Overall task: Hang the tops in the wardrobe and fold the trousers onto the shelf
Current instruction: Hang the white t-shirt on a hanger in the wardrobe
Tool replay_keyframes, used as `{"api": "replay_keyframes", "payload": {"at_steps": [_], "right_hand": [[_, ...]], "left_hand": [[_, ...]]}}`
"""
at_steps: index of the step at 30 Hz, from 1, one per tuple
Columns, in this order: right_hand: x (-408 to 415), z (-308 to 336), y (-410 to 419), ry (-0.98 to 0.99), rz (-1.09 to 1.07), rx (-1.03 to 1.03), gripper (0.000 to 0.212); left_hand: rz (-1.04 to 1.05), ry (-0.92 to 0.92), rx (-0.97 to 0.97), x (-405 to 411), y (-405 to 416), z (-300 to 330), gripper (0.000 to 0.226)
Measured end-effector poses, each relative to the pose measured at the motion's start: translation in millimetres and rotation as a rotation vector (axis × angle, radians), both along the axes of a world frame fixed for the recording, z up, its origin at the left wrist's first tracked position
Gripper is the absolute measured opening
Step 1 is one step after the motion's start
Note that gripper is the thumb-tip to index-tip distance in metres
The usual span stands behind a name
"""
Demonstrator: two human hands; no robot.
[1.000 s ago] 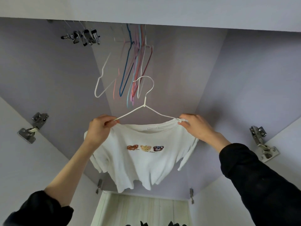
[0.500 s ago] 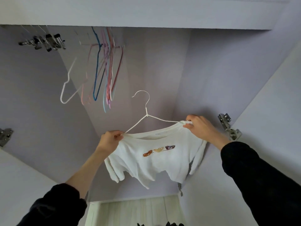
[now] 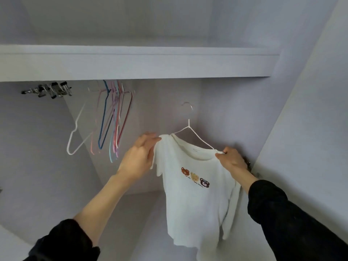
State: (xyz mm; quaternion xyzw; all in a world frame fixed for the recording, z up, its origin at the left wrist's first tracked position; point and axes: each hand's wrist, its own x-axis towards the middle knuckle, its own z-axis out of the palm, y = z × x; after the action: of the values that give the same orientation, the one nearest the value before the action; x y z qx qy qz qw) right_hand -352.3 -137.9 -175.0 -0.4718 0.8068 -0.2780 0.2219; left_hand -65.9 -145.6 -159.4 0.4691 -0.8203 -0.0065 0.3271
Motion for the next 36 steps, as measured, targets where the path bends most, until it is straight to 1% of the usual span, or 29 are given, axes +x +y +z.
{"api": "replay_keyframes", "payload": {"at_steps": [2,4,6,7,9,11,14,17,22,24,32,34,36], "right_hand": [[0,7,-10,-0.094,-0.081,-0.046,0.023],[0,15,-20,-0.180,-0.140,-0.104,0.018],[3,24,-31,-0.270,-0.186,-0.176,0.014],[3,28,-37,-0.312,-0.206,-0.212,0.013],[5,42,-49,-0.370,-0.231,-0.269,0.017],[8,55,-61,-0.384,-0.243,-0.302,0.026],[13,70,-82,-0.412,-0.253,-0.343,0.031],[13,76,-99,-0.429,-0.271,-0.333,0.032],[10,72,-112,-0.445,-0.297,-0.237,0.037],[5,66,-114,-0.436,-0.318,-0.208,0.036],[0,69,-117,-0.431,-0.388,-0.171,0.030],[3,64,-116,-0.416,-0.403,-0.190,0.032],[5,61,-114,-0.361,-0.392,-0.206,0.035]], "left_hand": [[-0.029,-0.085,-0.274,-10,-3,29,0.039],[-0.033,-0.179,-0.475,-20,-6,58,0.046],[0.028,-0.260,-0.593,-27,-12,81,0.060],[0.069,-0.294,-0.621,-30,-16,90,0.069],[0.156,-0.333,-0.633,-33,-25,105,0.084],[0.224,-0.367,-0.645,-34,-33,110,0.095],[0.254,-0.399,-0.668,-35,-39,106,0.101],[0.266,-0.425,-0.687,-34,-43,105,0.106],[0.275,-0.416,-0.700,-34,-44,106,0.105],[0.283,-0.406,-0.710,-35,-45,105,0.103],[0.291,-0.394,-0.702,-34,-47,104,0.101],[0.284,-0.398,-0.683,-34,-46,105,0.102],[0.287,-0.397,-0.669,-34,-45,105,0.101]]}}
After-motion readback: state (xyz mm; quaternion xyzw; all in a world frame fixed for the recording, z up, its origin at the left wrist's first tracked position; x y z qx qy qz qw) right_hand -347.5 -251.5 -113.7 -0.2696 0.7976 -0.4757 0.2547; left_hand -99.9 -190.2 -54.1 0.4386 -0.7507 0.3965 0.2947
